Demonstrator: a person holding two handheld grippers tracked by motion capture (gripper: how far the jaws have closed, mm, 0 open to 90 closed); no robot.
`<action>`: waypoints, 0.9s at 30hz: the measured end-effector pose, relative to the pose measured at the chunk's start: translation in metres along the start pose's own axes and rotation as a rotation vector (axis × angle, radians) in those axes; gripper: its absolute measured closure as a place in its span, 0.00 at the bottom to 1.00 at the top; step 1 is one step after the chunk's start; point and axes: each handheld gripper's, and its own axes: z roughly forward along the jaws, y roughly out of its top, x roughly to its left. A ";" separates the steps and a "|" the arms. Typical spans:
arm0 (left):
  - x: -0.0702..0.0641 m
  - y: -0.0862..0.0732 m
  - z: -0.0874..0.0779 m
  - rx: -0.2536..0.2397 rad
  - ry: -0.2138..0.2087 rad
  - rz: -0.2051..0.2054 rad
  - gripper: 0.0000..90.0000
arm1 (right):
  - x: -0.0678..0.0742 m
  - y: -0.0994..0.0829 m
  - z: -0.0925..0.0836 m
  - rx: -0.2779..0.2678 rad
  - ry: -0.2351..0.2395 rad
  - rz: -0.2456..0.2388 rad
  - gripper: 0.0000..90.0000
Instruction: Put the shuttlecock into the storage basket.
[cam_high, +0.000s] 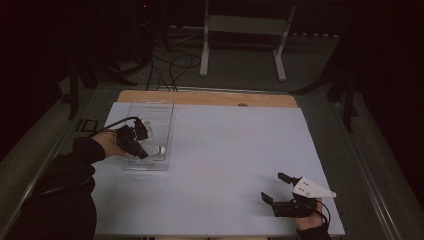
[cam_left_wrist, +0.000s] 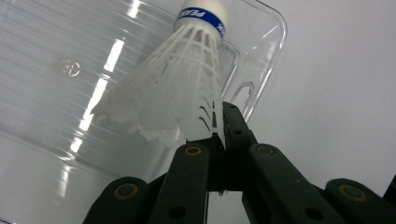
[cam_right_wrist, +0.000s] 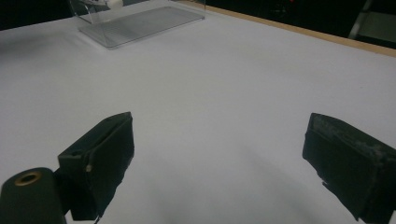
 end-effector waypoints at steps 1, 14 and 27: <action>0.000 0.000 0.001 0.000 0.002 0.006 1.00 | 0.000 0.000 0.000 0.000 0.001 0.000 0.10; 0.010 0.007 -0.001 0.004 0.023 -0.219 0.33 | 0.000 0.000 0.000 0.006 -0.002 0.002 0.10; 0.004 0.013 -0.007 -0.064 0.012 -0.236 0.00 | 0.000 0.000 0.000 0.012 -0.003 0.000 0.10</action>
